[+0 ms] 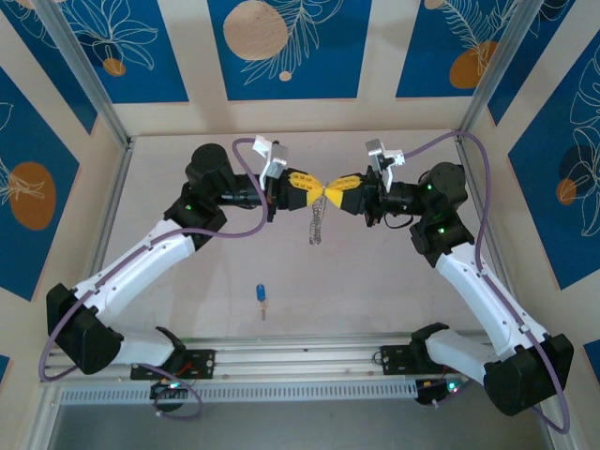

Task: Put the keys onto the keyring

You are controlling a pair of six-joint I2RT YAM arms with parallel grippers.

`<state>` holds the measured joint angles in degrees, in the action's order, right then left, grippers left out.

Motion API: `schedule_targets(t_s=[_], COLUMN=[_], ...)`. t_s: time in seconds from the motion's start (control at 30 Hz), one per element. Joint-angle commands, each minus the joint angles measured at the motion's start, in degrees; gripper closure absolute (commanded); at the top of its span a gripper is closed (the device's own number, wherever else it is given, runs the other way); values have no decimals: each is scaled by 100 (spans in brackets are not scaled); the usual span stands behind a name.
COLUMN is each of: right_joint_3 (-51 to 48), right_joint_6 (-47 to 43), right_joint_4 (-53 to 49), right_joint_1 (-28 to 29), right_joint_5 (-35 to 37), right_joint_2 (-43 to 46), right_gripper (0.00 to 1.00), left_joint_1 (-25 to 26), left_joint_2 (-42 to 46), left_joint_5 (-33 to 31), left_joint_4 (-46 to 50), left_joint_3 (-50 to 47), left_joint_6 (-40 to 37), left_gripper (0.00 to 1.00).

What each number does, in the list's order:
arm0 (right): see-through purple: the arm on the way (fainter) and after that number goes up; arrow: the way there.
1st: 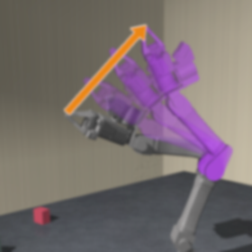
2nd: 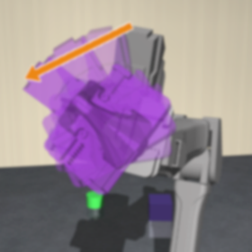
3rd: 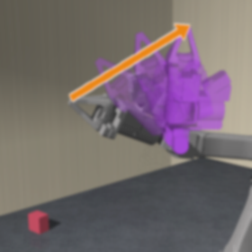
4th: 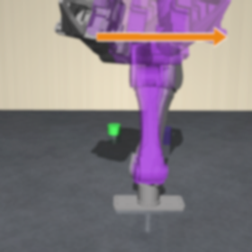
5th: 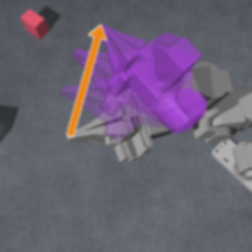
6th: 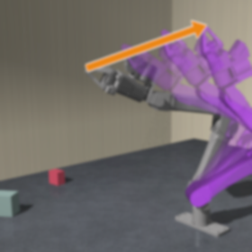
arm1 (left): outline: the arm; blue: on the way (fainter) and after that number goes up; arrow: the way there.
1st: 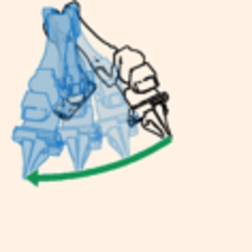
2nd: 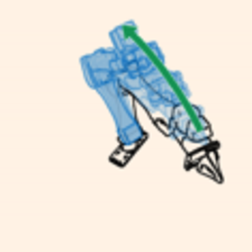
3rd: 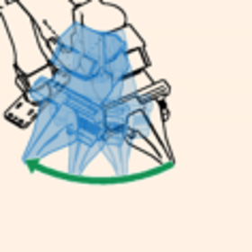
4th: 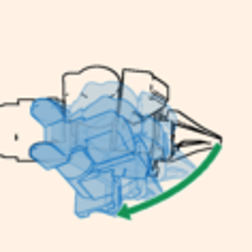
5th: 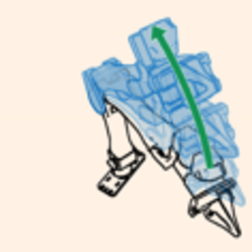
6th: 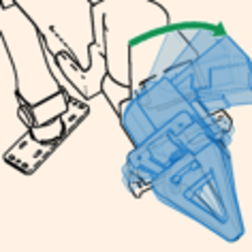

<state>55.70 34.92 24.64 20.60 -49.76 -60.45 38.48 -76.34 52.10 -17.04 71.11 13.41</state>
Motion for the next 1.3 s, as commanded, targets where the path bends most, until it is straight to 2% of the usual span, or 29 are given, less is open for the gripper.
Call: schedule_targets(t_s=[0.0,0.03,0.07,0.1,0.13,0.2,0.3,0.47,0.63,0.8,1.27], right_joint_3=[-115,-148,-189,-248,-289,-355,-432,-611,-740,-747,-548], right_joint_6=[85,93,122,192,260,461,661,924,1376,1671,1635], right_joint_4=[-1,38,126,254,382,705,1053,1536,2249,2814,3046], right_joint_1=[133,129,118,90,71,-4,-43,-67,-77,-14,392], right_joint_5=[149,264,378,479,529,602,740,1195,1501,1640,1632], right_joint_2=[-82,-81,-81,-81,-89,-115,-126,-28,4,4,-142], right_gripper=[100,100,100,100,100,100,100,100,100,100,100], left_joint_1=[29,33,36,31,23,28,19,7,-10,-25,-59], left_joint_2=[-46,-25,18,75,129,255,491,751,618,408,-82], left_joint_5=[-32,-131,-306,-523,-720,-1222,-2158,-2719,-2296,-2131,-1647], left_joint_4=[-452,-520,-664,-848,-999,-1361,-2043,-2666,-2921,-3418,-4265], left_joint_3=[160,115,15,-121,-245,-512,-1040,-1541,-1565,-1636,-1443], left_joint_6=[102,135,190,263,325,505,795,1110,1427,1755,2359], left_gripper=[100,99,88,72,62,50,41,35,33,33,36])
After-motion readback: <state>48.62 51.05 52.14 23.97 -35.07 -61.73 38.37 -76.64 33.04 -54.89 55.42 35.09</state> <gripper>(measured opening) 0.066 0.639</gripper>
